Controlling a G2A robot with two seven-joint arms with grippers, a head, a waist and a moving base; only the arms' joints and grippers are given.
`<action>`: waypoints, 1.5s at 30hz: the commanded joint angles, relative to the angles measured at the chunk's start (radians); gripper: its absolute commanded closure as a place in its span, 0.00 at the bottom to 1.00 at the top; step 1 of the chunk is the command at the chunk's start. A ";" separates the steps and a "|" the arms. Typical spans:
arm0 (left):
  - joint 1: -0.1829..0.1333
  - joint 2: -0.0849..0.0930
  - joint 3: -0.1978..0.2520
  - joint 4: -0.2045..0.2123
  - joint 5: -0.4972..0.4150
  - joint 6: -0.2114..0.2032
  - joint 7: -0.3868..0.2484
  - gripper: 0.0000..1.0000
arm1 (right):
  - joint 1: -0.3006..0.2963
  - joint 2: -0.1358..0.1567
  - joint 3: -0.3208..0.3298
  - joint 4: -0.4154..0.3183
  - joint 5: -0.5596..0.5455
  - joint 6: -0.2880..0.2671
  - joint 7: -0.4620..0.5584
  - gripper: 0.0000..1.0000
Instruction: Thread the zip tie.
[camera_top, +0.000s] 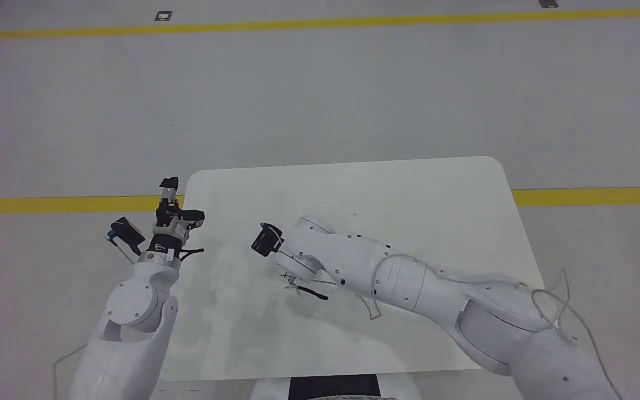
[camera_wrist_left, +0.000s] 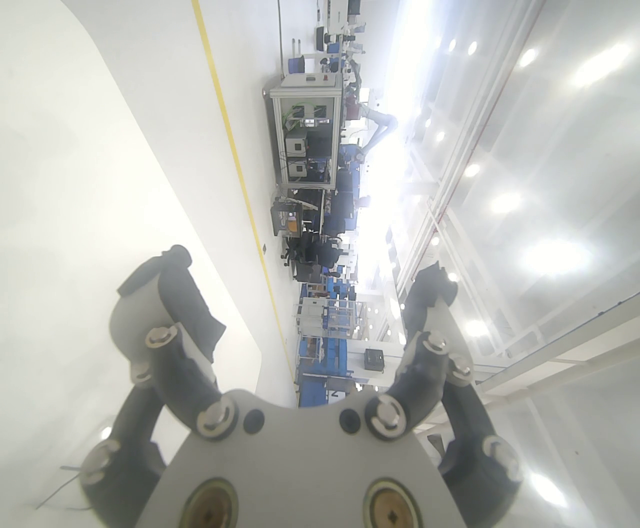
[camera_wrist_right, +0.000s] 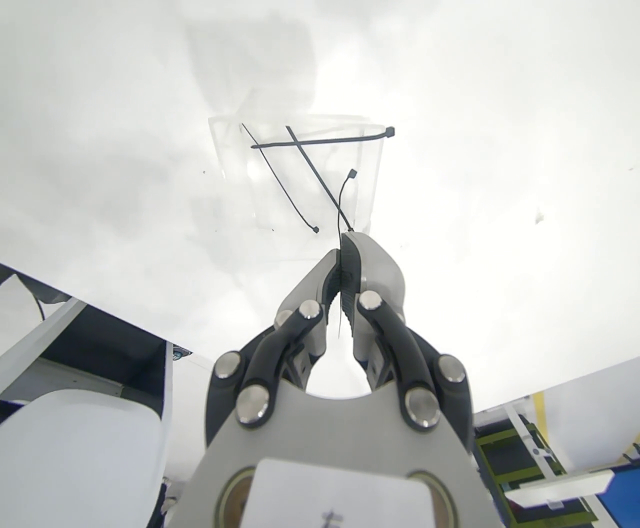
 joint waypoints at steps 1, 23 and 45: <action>0.000 0.000 0.000 0.000 0.000 0.000 0.000 0.00 | 0.012 0.019 -0.010 -0.030 0.016 0.024 0.000 1.00; 0.000 0.000 0.000 0.000 0.000 0.000 0.000 0.00 | -0.199 0.293 0.304 -0.369 0.150 -0.121 -0.222 1.00; 0.000 0.000 0.000 0.000 0.000 0.000 0.000 0.00 | -0.293 0.307 0.414 -0.316 0.315 -0.194 -0.416 1.00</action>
